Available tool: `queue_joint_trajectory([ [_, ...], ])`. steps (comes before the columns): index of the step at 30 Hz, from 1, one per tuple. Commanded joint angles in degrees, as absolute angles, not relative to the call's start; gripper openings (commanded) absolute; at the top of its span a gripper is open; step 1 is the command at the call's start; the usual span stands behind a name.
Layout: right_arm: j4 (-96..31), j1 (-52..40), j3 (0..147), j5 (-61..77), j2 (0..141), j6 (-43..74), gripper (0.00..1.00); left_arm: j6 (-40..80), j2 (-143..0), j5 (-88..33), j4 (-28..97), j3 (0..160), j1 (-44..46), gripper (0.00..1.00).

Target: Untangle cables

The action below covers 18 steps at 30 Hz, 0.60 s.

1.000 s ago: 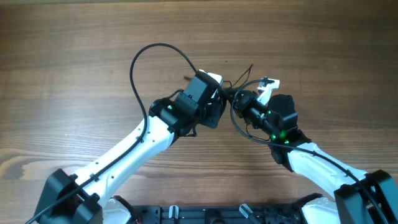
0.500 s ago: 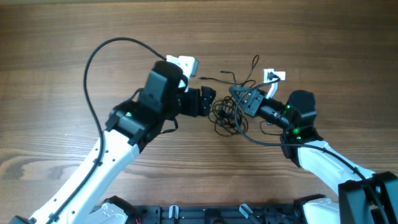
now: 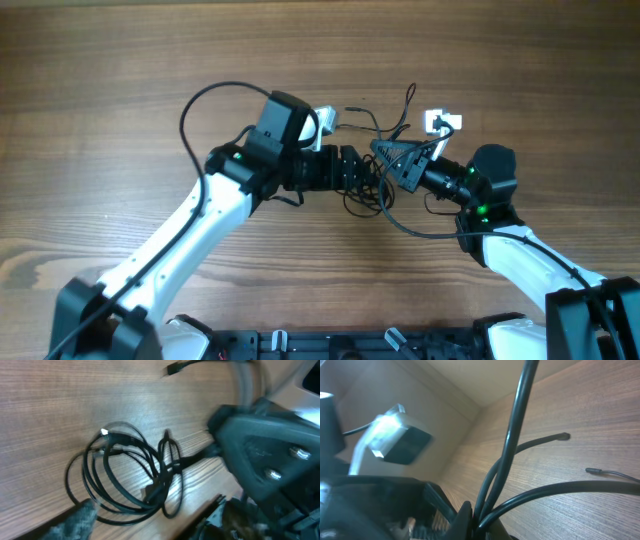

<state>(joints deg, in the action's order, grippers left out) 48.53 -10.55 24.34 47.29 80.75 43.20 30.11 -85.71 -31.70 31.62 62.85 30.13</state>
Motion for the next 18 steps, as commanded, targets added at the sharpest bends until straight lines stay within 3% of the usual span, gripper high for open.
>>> queue_joint_trajectory([
  [1,49.2,-10.4,24.0,48.6,80.0,41.3,0.04,37.1,-89.5,-35.2,30.5,63.9,31.8,0.77],
  [4,49.2,-10.4,24.0,48.5,80.0,40.5,0.04,36.4,-91.1,-33.1,29.5,63.9,33.3,0.73],
  [6,49.7,-10.0,24.0,48.5,80.0,40.6,0.05,36.4,-92.0,-29.5,29.9,63.9,33.8,0.41],
  [7,50.1,-9.4,24.0,48.6,80.0,40.8,0.04,36.5,-92.6,-27.3,30.5,63.8,34.0,0.14],
  [8,50.3,-8.5,24.0,48.6,79.9,41.8,0.04,36.5,-93.1,-25.5,31.7,63.8,34.0,0.04],
  [18,65.8,15.0,24.0,66.2,79.1,62.0,0.05,36.4,-93.5,-10.6,37.1,63.8,29.2,0.04],
])
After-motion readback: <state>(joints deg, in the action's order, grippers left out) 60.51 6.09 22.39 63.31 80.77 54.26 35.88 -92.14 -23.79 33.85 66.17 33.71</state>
